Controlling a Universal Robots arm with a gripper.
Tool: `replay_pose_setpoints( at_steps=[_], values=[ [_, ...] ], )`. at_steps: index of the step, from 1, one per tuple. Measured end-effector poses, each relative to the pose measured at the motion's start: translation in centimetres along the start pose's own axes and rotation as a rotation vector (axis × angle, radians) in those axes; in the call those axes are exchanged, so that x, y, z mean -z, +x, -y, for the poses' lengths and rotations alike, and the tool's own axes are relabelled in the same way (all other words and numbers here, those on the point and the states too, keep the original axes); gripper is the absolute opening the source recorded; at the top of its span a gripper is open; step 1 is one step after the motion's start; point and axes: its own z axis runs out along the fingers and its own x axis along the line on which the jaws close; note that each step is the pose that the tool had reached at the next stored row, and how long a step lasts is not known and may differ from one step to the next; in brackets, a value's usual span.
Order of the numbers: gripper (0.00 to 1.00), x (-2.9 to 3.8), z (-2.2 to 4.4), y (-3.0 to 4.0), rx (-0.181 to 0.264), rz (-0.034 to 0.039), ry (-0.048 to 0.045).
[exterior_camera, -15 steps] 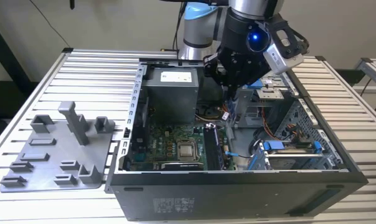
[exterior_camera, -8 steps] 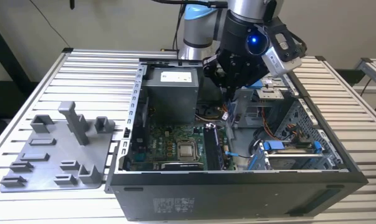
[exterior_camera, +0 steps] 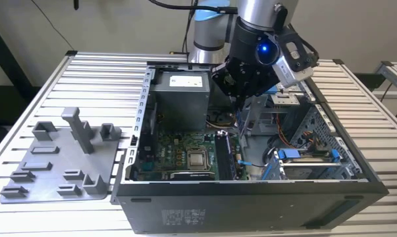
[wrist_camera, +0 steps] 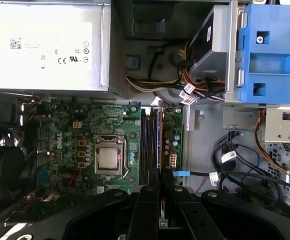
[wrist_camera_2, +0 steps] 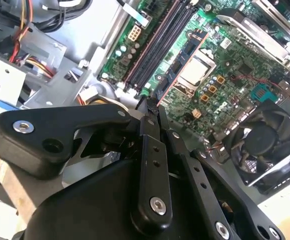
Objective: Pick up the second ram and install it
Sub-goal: 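Insert the second ram into the second slot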
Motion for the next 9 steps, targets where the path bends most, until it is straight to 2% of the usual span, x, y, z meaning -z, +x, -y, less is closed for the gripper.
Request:
replay_pose_setpoints(
  at_steps=[9],
  values=[
    [0.14,-1.31,0.06,0.02,-0.001,-0.0180,-0.0002]
  ],
)
